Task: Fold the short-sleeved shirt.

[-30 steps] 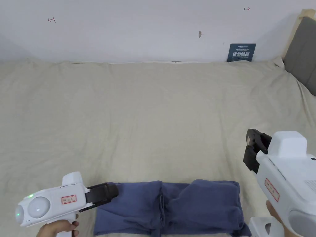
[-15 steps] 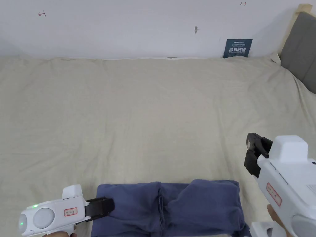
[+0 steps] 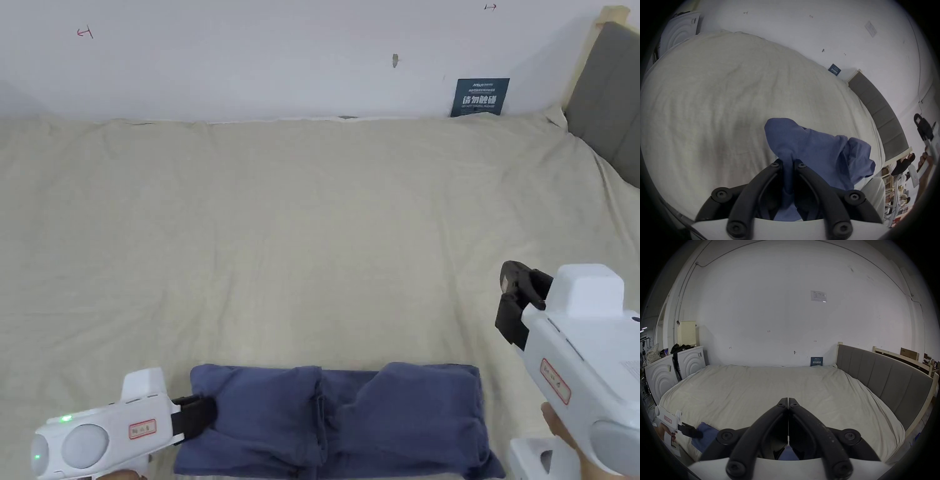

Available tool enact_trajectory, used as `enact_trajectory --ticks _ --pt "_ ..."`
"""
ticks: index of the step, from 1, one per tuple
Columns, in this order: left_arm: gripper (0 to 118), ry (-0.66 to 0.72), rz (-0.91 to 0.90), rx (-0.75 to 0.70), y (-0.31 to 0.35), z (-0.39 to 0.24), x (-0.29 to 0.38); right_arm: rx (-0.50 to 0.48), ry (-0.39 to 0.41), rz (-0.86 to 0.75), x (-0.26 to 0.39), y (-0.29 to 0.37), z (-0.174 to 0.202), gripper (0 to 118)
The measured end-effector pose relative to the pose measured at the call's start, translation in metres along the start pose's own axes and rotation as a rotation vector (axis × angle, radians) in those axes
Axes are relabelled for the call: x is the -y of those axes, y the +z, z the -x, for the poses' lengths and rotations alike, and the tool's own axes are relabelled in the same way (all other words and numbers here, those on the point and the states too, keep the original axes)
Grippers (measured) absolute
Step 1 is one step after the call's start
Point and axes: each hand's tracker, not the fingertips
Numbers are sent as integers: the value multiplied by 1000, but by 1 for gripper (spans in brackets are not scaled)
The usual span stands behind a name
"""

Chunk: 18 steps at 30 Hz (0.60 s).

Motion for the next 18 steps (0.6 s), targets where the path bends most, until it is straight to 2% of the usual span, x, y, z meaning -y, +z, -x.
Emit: enact_trajectory --ticks 3,8,12,18 --pt "12 -32 -41 -92 27 17 -7 -9 -1 -13 -2 1 3 3" --pt "12 0 -51 -188 71 37 -14 -35 -4 -26 -2 5 7 3" --pt "12 -76 -55 -226 85 8 -22 -49 -10 -32 -1 10 10 3" --pt "12 -146 -48 -156 67 -70 -37 -63 -15 -39 -4 16 9 3"
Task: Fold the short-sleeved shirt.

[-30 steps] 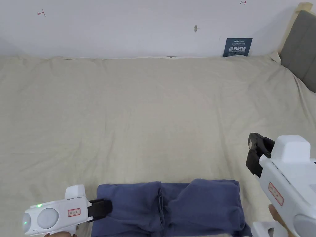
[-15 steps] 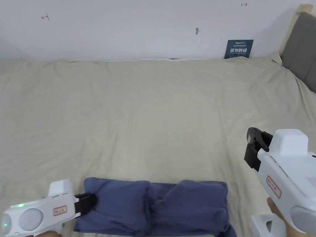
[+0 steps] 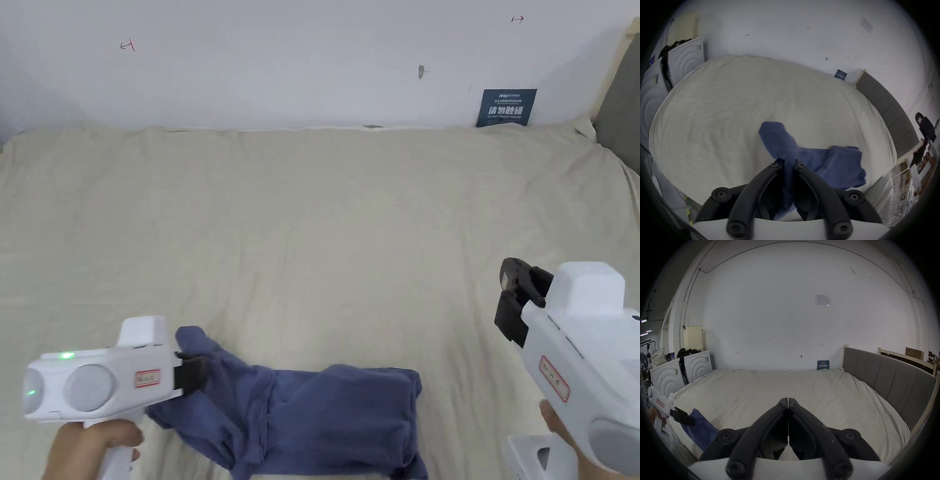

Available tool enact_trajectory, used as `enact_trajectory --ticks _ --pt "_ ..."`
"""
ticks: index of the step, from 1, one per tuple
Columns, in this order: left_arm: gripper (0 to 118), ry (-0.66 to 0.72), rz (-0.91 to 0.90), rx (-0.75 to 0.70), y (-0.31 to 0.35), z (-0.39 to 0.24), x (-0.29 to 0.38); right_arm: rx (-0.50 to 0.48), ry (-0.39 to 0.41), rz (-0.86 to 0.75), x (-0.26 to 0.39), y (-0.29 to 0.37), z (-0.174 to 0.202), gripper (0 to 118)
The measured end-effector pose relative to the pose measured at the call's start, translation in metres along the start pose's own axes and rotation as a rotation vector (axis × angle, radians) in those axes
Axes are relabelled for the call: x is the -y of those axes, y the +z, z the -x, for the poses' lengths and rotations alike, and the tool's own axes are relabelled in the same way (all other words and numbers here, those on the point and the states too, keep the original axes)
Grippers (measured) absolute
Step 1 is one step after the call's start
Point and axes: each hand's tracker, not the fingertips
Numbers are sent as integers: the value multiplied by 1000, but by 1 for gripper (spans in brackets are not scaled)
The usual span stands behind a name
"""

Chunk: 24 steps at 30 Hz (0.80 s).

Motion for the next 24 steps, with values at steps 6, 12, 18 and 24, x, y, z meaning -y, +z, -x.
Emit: enact_trajectory --ticks 6,12,18,24 --pt "12 -58 87 161 -40 -88 -3 17 -10 -10 -1 9 -14 3" --pt "12 -147 208 184 -97 -164 12 59 -15 -16 3 21 -32 3" --pt "13 -218 266 108 -147 -206 35 98 -21 -1 6 28 -47 2" --pt "97 -141 276 229 -144 -204 37 118 -23 6 9 30 -55 3"
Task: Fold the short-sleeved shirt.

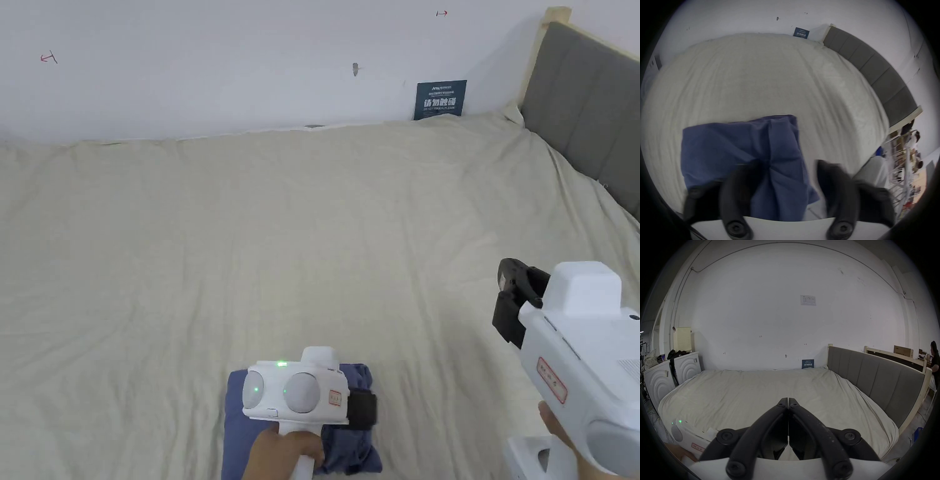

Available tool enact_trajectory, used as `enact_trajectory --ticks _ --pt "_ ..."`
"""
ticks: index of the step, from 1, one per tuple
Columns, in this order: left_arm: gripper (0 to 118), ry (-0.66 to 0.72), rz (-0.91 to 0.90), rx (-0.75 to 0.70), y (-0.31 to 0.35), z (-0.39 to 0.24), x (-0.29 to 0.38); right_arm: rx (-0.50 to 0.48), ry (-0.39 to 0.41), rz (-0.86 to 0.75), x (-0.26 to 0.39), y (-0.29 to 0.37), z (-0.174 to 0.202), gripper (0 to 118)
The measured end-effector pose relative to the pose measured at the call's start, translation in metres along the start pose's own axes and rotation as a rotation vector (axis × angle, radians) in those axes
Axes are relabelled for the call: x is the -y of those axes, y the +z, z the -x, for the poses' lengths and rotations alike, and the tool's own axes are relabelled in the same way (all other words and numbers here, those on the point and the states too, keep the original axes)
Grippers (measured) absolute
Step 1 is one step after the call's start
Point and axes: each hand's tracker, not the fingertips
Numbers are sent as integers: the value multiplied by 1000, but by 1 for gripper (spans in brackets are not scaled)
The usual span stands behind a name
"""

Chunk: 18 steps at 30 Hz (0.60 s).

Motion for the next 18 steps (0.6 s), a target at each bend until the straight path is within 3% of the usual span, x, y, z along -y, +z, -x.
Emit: enact_trajectory --ticks 1,2,3,8,10,12,15,16,18 --pt "97 13 -6 36 5 0 0 0 -2 -1 1 -1 -1 3" --pt "112 20 -36 59 13 0 1 1 -4 -2 0 -1 -1 3" --pt "116 25 -72 76 21 -1 2 0 -4 -3 0 -1 -1 3" --pt "114 20 -293 29 67 7 2 -14 3 -11 -5 1 6 3" --pt "108 6 -387 -14 83 11 5 -18 5 -13 -7 1 10 3" --pt "90 -26 -467 -78 93 14 9 -25 4 -15 -8 1 11 3" --pt "15 -73 -498 -198 92 19 16 -32 3 -15 -6 -2 12 3" --pt "1 -80 -499 -218 89 22 19 -35 2 -14 -6 -2 13 3" --pt "0 -72 -497 -196 83 29 27 -39 4 -11 -4 -4 13 3"
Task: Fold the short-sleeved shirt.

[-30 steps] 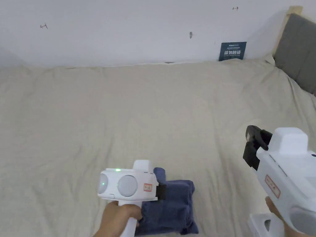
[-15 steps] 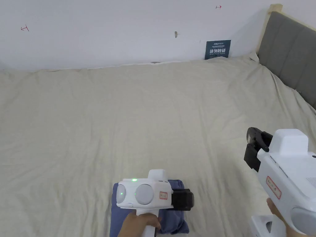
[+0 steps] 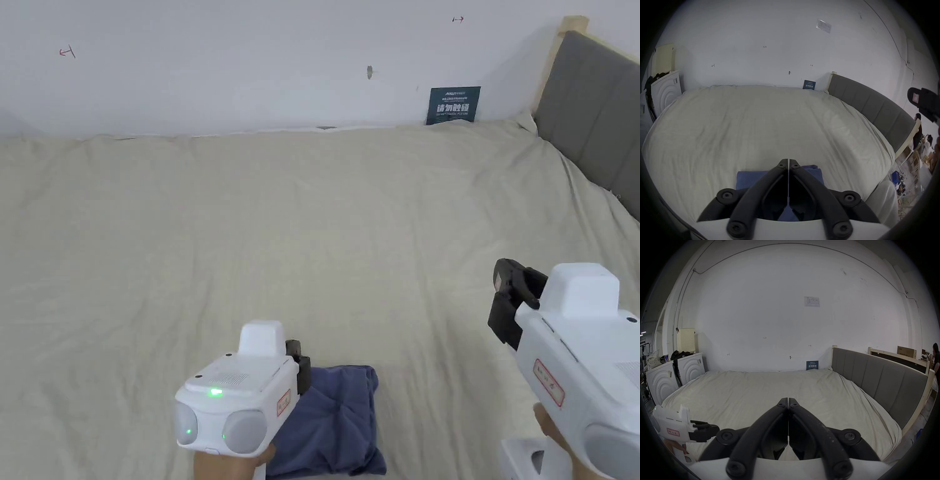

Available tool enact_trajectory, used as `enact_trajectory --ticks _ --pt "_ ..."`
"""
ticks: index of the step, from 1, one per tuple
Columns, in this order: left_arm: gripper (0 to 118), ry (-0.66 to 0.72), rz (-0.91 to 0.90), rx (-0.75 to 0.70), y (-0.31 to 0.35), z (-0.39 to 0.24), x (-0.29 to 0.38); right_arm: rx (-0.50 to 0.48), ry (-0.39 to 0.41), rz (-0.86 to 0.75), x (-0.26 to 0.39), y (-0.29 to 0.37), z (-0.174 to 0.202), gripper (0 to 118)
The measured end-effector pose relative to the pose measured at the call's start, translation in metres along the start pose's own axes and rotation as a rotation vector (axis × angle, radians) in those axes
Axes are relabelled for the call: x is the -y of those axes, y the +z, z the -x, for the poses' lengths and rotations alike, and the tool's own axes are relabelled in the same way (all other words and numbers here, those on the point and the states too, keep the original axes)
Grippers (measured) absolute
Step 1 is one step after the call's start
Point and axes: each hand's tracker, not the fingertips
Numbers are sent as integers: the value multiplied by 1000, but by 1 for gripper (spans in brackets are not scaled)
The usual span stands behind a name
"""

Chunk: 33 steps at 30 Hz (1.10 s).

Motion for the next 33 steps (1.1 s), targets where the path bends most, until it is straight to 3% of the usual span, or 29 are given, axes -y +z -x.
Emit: enact_trajectory --ticks 7,19,27,33 --pt "0 -9 101 17 -35 -22 41 -3 -8 11 4 -3 -3 3" --pt "0 -148 228 38 -115 -76 77 70 -27 57 13 -11 -31 3" --pt "0 -133 208 63 -100 -70 62 74 -50 70 12 -12 -26 3" --pt "0 -132 -58 94 -26 -51 4 29 -37 19 -2 -8 -4 3"
